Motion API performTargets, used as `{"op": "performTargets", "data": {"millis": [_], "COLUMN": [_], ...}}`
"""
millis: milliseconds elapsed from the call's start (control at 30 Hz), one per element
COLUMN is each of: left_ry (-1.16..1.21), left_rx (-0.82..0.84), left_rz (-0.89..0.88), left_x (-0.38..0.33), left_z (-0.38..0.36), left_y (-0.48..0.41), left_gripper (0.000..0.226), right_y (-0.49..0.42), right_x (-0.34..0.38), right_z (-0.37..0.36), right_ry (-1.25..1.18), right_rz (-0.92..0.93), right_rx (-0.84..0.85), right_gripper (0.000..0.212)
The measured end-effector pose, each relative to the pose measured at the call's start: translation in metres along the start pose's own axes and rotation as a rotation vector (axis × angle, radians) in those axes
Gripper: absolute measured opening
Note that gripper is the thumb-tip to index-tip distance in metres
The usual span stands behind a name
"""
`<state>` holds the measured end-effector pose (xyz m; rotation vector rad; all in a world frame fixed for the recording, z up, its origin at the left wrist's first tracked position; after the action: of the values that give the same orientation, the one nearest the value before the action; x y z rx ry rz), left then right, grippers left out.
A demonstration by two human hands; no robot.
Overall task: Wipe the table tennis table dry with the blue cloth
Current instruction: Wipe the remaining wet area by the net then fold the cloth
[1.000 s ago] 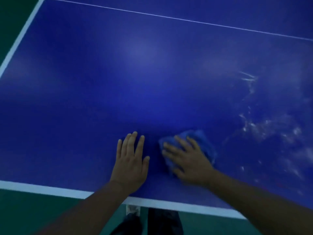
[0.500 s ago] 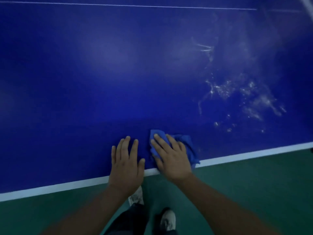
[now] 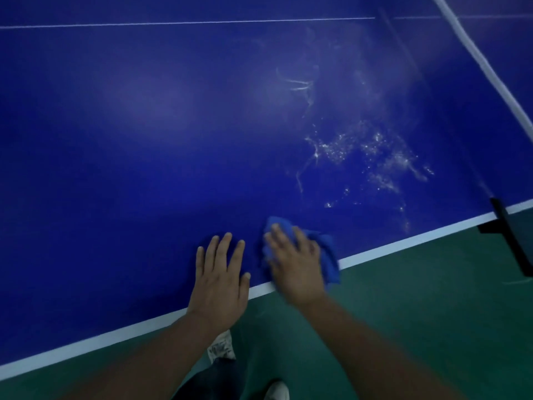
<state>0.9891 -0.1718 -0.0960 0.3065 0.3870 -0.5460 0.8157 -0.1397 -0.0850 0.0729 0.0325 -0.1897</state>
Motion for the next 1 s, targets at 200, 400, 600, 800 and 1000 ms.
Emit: {"op": "performTargets", "data": {"millis": [200, 400, 600, 800, 1000], "left_ry": [-0.016, 0.01, -0.04, -0.017, -0.02], "left_rx": [0.01, -0.004, -0.033, -0.037, -0.098], "left_rz": [-0.003, 0.036, 0.018, 0.102, 0.101], "left_x": [-0.005, -0.012, -0.018, -0.024, -0.032], "left_z": [0.002, 0.008, 0.004, 0.011, 0.02], "left_y": [-0.021, -0.037, -0.068, -0.114, -0.159], "left_gripper": [0.064, 0.065, 0.062, 0.06, 0.06], "right_y": [-0.03, -0.026, -0.088, -0.21, -0.149], "right_x": [-0.09, -0.049, -0.03, -0.165, -0.075], "right_z": [-0.007, -0.005, -0.007, 0.011, -0.001], "right_ry": [0.001, 0.018, 0.03, -0.087, 0.052], "right_rz": [-0.325, -0.07, 0.355, -0.209, 0.804], "right_rx": [0.055, 0.012, -0.035, -0.012, -0.072], "right_gripper": [0.054, 0.052, 0.053, 0.053, 0.049]}}
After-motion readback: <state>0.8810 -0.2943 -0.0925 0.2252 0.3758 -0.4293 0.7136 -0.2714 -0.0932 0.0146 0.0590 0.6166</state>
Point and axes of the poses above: each hand's wrist, its own y-axis away from the middle knuckle, its own z-axis out of the back of the hand, x = y × z, the point moved 5 cm from there along -y, towards the middle knuckle, and after that the axes turned 9 degrees about y, right-handed, at the moved point
